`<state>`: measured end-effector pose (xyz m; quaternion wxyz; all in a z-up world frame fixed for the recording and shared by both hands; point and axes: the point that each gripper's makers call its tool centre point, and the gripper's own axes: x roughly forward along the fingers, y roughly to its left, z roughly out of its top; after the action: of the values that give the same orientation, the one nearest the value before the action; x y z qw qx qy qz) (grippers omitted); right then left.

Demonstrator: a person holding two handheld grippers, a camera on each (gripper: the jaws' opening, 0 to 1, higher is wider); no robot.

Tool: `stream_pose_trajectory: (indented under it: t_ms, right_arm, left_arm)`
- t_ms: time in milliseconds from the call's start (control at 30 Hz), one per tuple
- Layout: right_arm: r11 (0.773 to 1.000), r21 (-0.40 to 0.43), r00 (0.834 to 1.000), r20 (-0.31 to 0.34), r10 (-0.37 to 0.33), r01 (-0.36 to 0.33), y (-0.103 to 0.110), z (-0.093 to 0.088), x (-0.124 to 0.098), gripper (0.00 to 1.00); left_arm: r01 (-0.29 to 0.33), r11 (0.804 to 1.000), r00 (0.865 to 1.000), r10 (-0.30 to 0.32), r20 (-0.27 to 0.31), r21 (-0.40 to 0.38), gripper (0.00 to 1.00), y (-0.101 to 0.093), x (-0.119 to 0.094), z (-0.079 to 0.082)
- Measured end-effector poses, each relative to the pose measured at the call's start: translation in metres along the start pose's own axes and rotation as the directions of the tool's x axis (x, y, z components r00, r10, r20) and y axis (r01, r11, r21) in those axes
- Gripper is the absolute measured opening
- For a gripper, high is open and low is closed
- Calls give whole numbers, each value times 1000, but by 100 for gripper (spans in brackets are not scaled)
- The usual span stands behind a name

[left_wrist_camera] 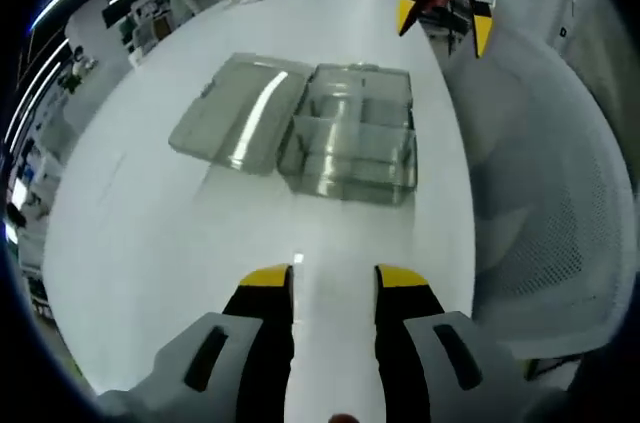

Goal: Insert the divider into the dual guide fixture by aligning both edges with the guide slots and pushing it downward to the bottom, including one-sided entry, uneven engagement, binding, and posture correction.

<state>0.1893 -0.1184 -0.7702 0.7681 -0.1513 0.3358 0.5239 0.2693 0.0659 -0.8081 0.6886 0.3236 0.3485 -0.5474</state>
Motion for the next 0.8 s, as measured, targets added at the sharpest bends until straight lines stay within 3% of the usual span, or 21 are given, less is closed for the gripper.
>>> stream_pose_trajectory:
  t_ms: [333, 800]
  right_arm:
    - [999, 34, 999, 33, 6, -7, -5, 9, 4, 48]
    - [996, 85, 997, 79, 4, -10, -13, 22, 8, 44]
  left_arm:
    - [-12, 1000, 996, 10, 83, 28, 28, -8, -8, 35]
    - [-45, 997, 985, 35, 172, 55, 28, -24, -16, 66]
